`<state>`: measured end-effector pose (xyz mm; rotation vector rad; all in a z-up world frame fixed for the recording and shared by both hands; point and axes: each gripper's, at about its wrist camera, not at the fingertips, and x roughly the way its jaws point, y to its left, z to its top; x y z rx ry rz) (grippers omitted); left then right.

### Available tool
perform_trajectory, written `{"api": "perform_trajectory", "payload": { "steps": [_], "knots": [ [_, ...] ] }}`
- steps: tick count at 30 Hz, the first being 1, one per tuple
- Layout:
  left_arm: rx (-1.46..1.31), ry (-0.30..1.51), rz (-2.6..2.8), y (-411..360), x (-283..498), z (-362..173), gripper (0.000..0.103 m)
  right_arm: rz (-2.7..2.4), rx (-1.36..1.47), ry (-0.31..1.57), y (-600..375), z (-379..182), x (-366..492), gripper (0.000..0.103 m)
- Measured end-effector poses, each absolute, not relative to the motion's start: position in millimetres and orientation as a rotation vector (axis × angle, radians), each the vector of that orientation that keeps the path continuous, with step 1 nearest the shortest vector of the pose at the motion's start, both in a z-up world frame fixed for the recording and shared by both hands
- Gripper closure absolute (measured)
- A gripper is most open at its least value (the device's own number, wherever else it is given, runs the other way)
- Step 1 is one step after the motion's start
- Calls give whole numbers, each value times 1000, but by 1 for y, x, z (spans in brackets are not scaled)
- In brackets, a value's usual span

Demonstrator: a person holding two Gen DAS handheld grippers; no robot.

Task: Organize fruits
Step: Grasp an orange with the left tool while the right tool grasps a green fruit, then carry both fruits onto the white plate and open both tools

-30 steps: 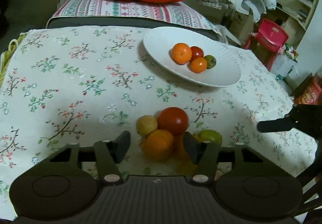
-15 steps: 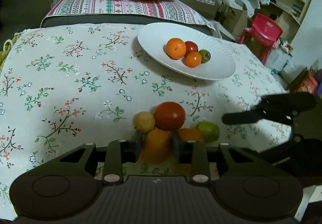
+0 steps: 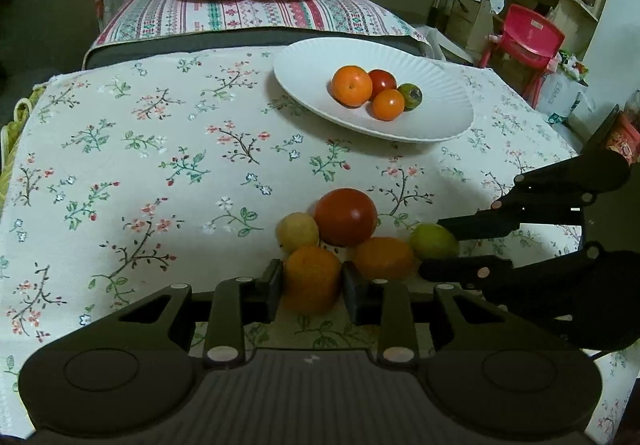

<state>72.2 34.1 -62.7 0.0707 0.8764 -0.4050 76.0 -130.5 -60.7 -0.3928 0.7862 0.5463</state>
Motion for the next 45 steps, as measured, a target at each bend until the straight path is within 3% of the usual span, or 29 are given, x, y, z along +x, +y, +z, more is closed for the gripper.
{"api": "perform_trajectory", "payload": {
  "steps": [34,45],
  "knots": [
    [35,742,-330,40,87,-10,97,412,-172,667,-203,-2,93,79],
    [52,699,-376,3,110,-5,97,329,-142,650,-228,-1,111,79]
  ]
}}
